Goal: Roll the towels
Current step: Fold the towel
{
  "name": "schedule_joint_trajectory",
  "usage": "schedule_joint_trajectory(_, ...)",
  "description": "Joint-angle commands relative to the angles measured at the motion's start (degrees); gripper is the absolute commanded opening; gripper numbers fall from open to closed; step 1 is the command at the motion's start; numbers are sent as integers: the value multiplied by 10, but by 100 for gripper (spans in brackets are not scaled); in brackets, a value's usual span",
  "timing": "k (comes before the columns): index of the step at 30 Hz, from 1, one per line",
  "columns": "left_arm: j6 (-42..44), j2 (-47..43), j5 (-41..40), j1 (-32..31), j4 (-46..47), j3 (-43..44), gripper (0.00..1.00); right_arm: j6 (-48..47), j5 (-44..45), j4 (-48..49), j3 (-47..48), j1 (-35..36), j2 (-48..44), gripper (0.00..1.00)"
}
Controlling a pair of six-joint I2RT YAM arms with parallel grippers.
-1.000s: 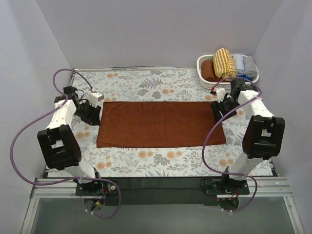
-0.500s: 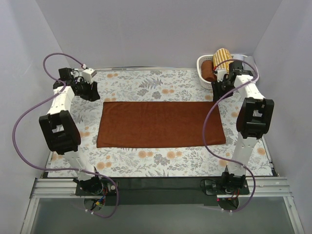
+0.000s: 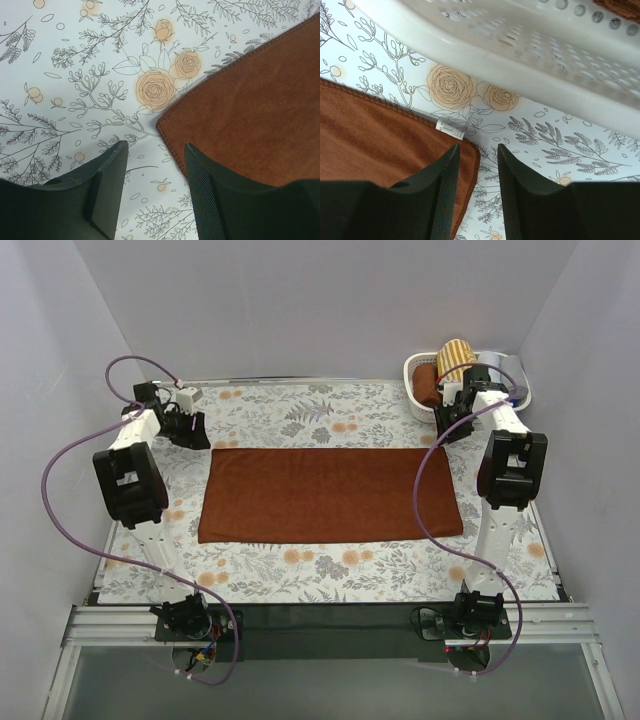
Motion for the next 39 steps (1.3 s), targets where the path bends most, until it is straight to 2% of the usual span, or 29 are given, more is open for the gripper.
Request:
schedule_joint_trajectory(1,-8,0,0,2,-5,33,46,12,-17,5,11,-1,11,36)
schedule_joint_trajectory(7,-11,23,4,1,-6,41,47,12,-29,6,-22,-2,7,36)
schedule_joint_trajectory(14,-17,47,4,-3,-12,57,44,11,-25,5,-24,-6,7,17)
schedule_joint_trajectory(18,-19,67,-5,-10,-17,81,43,10,-23,5,-19,-7,8,1)
schedule_joint_trajectory(31,1,104,40,-33,-61,120,30,5,-25,3,-19,-7,5,1)
schedule_joint_trajectory(39,11,111,25,-35,-73,114,25,1,-24,4,-15,-8,4,1)
